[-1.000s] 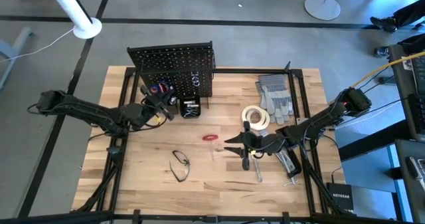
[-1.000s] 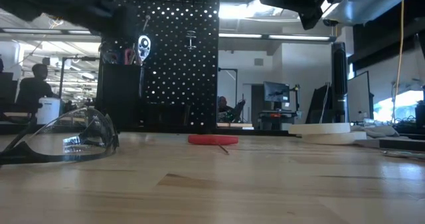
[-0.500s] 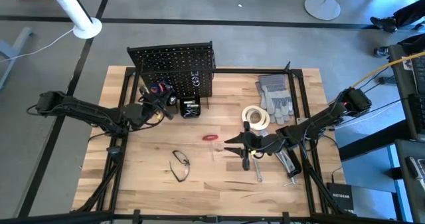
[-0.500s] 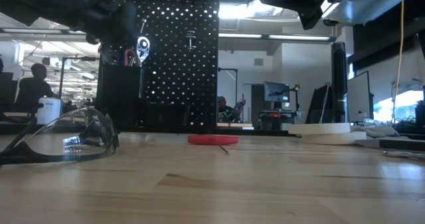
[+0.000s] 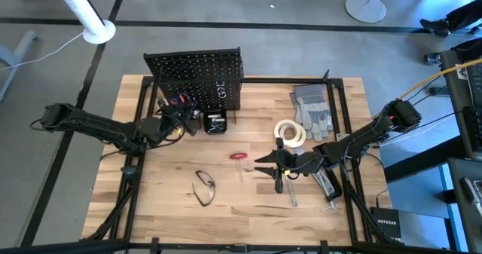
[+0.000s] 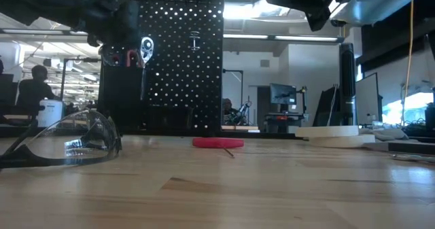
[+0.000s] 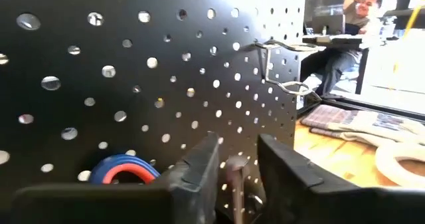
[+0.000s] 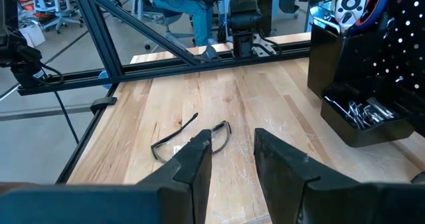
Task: Hang tools onto peg board
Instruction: Put the C-clamp on the peg board
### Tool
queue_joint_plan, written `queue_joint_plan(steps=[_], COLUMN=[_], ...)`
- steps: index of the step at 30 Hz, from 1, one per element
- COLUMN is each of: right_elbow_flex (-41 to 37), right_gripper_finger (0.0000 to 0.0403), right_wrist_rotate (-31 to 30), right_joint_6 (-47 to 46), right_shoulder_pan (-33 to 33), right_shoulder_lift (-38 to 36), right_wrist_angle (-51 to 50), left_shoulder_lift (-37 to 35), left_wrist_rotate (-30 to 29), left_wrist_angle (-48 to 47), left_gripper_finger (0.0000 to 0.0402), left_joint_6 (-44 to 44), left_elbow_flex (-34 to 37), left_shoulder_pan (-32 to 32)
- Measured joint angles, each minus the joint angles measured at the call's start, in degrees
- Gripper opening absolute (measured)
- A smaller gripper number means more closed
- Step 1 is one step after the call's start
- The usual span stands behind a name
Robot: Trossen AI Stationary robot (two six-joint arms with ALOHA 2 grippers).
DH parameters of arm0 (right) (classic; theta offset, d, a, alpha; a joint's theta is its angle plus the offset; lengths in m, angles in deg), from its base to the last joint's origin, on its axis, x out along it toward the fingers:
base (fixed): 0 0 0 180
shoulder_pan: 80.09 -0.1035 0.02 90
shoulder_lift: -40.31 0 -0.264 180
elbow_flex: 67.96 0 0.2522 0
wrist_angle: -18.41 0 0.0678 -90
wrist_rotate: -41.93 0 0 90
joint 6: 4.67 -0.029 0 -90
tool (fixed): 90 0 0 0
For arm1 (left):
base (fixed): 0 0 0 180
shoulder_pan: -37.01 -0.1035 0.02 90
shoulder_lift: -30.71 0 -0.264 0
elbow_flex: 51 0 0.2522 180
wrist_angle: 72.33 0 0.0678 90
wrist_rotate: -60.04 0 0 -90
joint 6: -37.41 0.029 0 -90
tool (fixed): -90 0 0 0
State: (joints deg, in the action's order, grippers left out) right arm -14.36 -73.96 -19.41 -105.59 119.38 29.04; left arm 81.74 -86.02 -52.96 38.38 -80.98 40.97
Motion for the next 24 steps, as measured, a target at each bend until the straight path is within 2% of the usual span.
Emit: queue_joint_plan(steps=[4, 8, 18, 24], right_elbow_flex=[0.0, 0.0, 0.0, 0.0], right_gripper_finger=[0.0115, 0.0115, 0.0115, 0.0115], right_wrist_rotate=[0.0, 0.0, 0.0, 0.0], right_joint_6=[0.0, 0.0, 0.0, 0.0], right_shoulder_pan=[0.0, 0.0, 0.0, 0.0], right_shoulder_lift=[0.0, 0.0, 0.0, 0.0], right_wrist_angle=[0.0, 0.0, 0.0, -0.4], left_shoulder_lift=[-1.9, -4.0, -5.0, -4.8], left_wrist_rotate=[-0.5, 0.5, 1.1, 1.6], left_wrist_angle=[-1.0, -2.7, -3.8, -4.9], left_gripper_finger=[0.0132, 0.015, 0.0149, 0.015], left_joint_6=[2.5, 4.2, 5.2, -0.5], left_elbow_flex=[-1.2, -2.9, -3.3, -3.3], left_shoulder_pan=[2.2, 5.6, 15.7, 22.5])
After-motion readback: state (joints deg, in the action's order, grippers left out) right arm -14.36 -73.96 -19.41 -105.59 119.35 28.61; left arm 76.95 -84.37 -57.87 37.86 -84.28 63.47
